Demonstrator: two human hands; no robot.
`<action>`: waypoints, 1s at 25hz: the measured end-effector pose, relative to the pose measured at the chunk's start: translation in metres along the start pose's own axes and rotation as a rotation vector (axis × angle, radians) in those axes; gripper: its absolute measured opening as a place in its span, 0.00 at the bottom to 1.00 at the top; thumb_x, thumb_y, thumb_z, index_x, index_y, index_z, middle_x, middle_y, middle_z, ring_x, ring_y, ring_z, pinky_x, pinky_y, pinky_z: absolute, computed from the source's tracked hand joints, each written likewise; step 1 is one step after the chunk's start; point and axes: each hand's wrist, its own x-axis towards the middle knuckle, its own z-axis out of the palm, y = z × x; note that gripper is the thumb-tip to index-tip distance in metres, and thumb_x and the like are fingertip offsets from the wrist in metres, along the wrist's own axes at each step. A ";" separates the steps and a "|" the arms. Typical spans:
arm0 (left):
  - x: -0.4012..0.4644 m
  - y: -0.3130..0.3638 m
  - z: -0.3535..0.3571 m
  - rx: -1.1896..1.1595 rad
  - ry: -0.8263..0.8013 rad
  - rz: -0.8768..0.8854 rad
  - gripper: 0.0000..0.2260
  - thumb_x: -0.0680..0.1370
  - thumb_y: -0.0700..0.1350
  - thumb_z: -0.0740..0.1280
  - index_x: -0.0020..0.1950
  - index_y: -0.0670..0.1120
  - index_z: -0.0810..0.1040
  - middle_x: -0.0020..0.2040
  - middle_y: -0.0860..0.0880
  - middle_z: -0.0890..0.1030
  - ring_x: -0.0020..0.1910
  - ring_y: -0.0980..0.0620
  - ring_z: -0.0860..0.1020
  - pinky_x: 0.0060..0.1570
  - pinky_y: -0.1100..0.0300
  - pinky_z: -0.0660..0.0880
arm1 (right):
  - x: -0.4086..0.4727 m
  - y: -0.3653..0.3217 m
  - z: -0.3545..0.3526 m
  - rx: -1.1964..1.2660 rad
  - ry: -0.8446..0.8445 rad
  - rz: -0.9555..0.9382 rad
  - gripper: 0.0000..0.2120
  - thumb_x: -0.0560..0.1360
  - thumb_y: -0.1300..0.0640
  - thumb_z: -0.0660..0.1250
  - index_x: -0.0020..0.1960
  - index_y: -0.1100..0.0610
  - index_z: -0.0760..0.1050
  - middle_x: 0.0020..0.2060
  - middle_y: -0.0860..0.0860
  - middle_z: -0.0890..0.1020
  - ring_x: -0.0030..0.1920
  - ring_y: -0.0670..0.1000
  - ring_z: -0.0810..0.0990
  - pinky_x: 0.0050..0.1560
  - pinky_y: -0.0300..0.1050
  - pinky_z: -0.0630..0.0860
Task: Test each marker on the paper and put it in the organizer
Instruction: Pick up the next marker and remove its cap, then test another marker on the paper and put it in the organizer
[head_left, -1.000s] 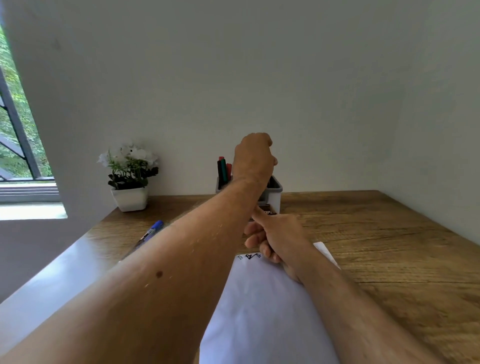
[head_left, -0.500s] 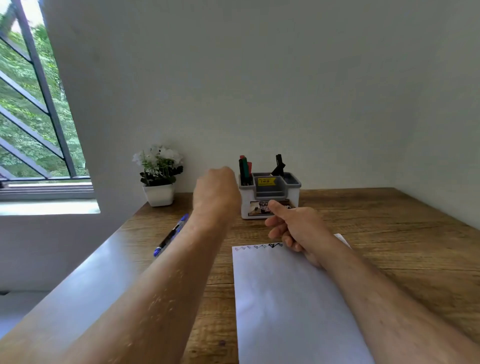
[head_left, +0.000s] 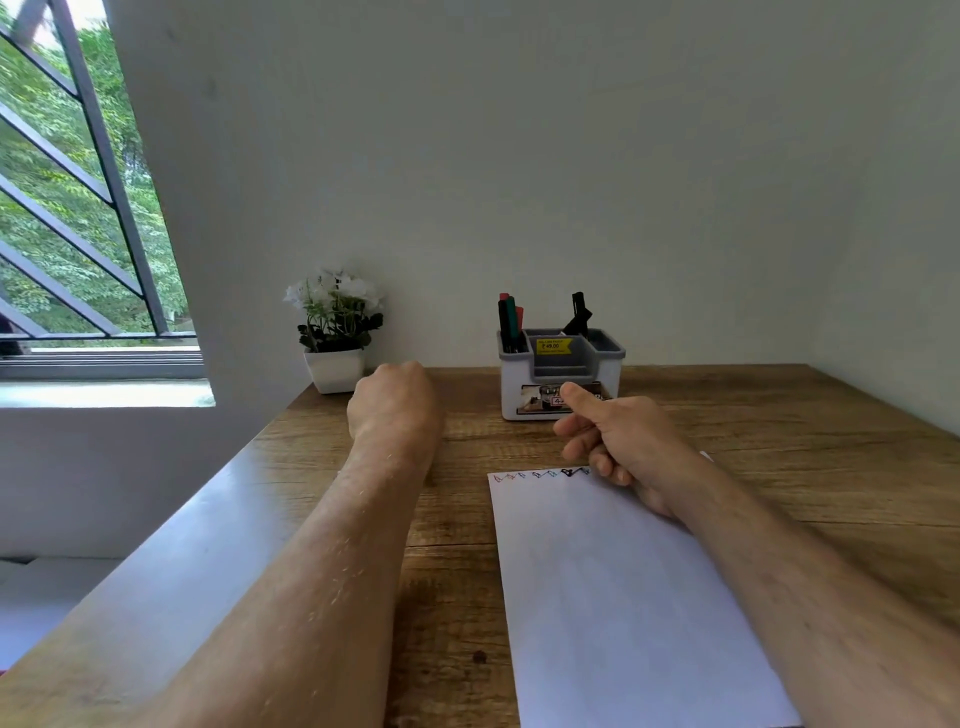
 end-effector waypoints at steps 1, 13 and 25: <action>0.000 -0.001 0.001 -0.010 -0.006 -0.002 0.10 0.76 0.35 0.67 0.57 0.40 0.80 0.53 0.40 0.81 0.53 0.39 0.79 0.40 0.52 0.71 | 0.000 0.000 0.000 -0.001 0.000 -0.002 0.22 0.76 0.41 0.67 0.44 0.62 0.83 0.31 0.55 0.84 0.21 0.45 0.70 0.19 0.36 0.63; -0.001 0.016 0.008 -0.113 -0.066 0.022 0.06 0.75 0.39 0.68 0.52 0.42 0.79 0.45 0.44 0.78 0.44 0.44 0.77 0.41 0.54 0.73 | 0.000 0.000 0.000 -0.008 -0.013 -0.011 0.22 0.76 0.41 0.67 0.45 0.61 0.83 0.31 0.55 0.83 0.20 0.45 0.70 0.19 0.36 0.63; -0.020 0.049 0.001 -1.408 -0.136 -0.077 0.05 0.76 0.39 0.71 0.50 0.45 0.83 0.46 0.45 0.84 0.43 0.51 0.84 0.43 0.57 0.83 | -0.008 -0.003 0.000 0.036 -0.086 -0.062 0.22 0.77 0.41 0.65 0.46 0.60 0.83 0.35 0.55 0.85 0.23 0.47 0.71 0.20 0.38 0.65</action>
